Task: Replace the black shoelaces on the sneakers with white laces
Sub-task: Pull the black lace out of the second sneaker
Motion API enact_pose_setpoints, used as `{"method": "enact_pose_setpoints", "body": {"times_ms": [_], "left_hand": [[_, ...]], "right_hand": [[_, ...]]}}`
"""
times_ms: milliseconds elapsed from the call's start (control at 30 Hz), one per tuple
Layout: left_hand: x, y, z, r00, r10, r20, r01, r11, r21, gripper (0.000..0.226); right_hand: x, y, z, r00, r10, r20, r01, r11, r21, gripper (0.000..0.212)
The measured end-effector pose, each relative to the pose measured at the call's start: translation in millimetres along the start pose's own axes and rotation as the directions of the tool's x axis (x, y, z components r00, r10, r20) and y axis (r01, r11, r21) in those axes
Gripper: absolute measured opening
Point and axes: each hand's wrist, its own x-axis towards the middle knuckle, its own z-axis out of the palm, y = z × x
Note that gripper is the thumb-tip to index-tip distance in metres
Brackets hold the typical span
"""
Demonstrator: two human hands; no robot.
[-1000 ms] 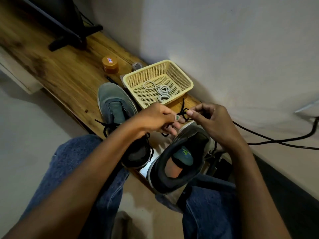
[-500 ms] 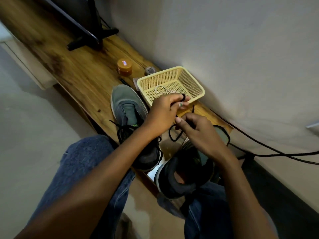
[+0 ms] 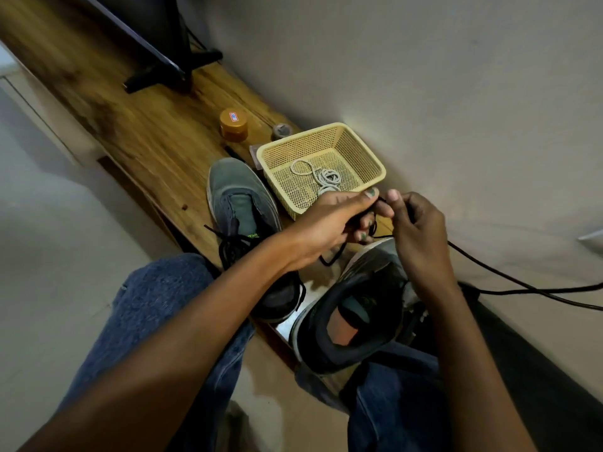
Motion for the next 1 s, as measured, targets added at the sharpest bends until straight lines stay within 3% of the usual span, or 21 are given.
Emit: {"method": "enact_pose_setpoints", "body": {"times_ms": [100, 167, 200, 267, 367, 433, 533, 633, 767, 833, 900, 1000], "left_hand": [[3, 2, -4, 0.998, 0.021, -0.062, -0.039, 0.949, -0.314, 0.027], [5, 3, -7, 0.992, 0.051, -0.119, -0.095, 0.912, -0.4, 0.026], [6, 3, -8, 0.983, 0.081, -0.162, -0.132, 0.933, -0.336, 0.026], [8, -1, -10, 0.949, 0.199, -0.245, -0.198, 0.98, 0.027, 0.026], [8, -11, -15, 0.912, 0.368, -0.18, -0.222, 0.814, 0.537, 0.025], [7, -14, -18, 0.909, 0.39, -0.148, -0.197, 0.714, 0.672, 0.026], [7, -12, -19, 0.908, 0.376, -0.186, -0.142, 0.693, 0.707, 0.039], [4, -5, -12, 0.947, 0.211, -0.241, -0.053, 0.845, 0.533, 0.052], [3, 4, -4, 0.977, -0.059, -0.205, 0.074, 0.995, 0.062, 0.056], [2, 6, -2, 0.985, -0.136, -0.109, 0.105, 0.961, -0.254, 0.059], [2, 7, -2, 0.991, -0.124, -0.047, 0.088, 0.88, -0.466, 0.063], [3, 6, -5, 0.997, -0.046, -0.061, 0.011, 0.873, -0.487, 0.067]], "right_hand": [[-3, 0, 3, 0.983, 0.027, 0.184, 0.002, 0.988, -0.153, 0.027], [-5, -2, 8, 0.947, 0.033, 0.318, 0.042, 0.974, -0.225, 0.026], [-7, -2, 10, 0.927, 0.028, 0.375, 0.071, 0.966, -0.249, 0.027], [-9, -2, 14, 0.903, -0.009, 0.429, 0.14, 0.952, -0.274, 0.028], [-12, -6, 14, 0.927, -0.127, 0.352, 0.22, 0.946, -0.238, 0.022], [-12, -9, 12, 0.948, -0.18, 0.261, 0.24, 0.945, -0.221, 0.017], [-11, -8, 9, 0.978, -0.161, 0.133, 0.183, 0.967, -0.176, 0.017], [-9, -7, 7, 0.986, -0.163, 0.02, 0.164, 0.98, -0.116, 0.015], [-6, -8, 9, 0.995, -0.09, -0.049, 0.084, 0.991, -0.1, 0.024], [-6, -7, 10, 0.999, -0.038, -0.007, 0.037, 0.989, -0.141, 0.028], [-5, -5, 11, 0.996, 0.011, 0.088, 0.007, 0.981, -0.196, 0.024], [-7, -2, 12, 0.968, 0.031, 0.248, 0.04, 0.96, -0.276, 0.023]]}}
